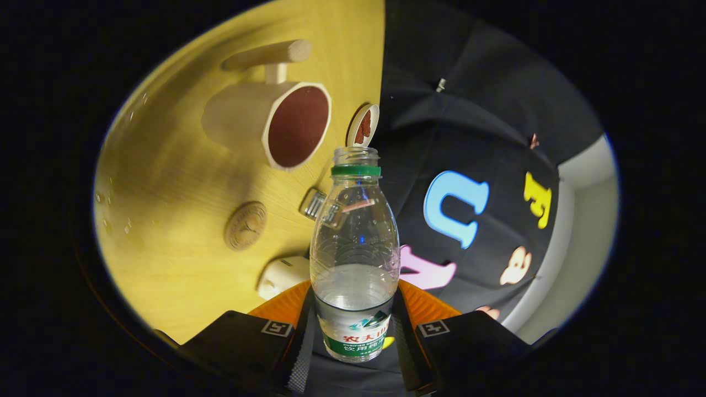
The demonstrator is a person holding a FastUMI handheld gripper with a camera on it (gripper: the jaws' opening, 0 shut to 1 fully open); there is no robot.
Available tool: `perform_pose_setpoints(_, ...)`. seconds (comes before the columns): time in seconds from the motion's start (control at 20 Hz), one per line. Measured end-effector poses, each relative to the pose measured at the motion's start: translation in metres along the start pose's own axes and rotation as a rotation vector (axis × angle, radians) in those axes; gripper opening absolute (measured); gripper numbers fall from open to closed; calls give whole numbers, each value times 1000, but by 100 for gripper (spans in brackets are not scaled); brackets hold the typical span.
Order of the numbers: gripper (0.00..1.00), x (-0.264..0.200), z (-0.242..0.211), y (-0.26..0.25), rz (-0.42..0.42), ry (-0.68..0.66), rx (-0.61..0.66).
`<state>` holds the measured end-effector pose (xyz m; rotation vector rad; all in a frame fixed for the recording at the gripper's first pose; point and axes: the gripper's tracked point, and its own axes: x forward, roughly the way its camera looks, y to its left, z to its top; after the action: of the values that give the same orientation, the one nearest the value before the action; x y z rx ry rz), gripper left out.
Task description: Take the bottle from table, then pour the juice into the cup, finally place the bottle on the coaster
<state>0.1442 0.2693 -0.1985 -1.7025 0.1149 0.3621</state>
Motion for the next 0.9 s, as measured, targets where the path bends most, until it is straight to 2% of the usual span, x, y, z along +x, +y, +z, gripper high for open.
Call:
perform_pose_setpoints(0.2, 68, 1, 17, 11, 66, -45, 382)
perform_pose_setpoints(0.4, 68, -4, 44, 12, 116, -168, 840)
perform_pose_setpoints(0.6, 68, 1, 42, 2, 165, -259, 1257)
perform_pose_setpoints(0.8, 70, 20, 14, -21, 143, -326, 1551)
perform_pose_setpoints(0.9, 70, 32, 3, -25, 164, -364, 1665)
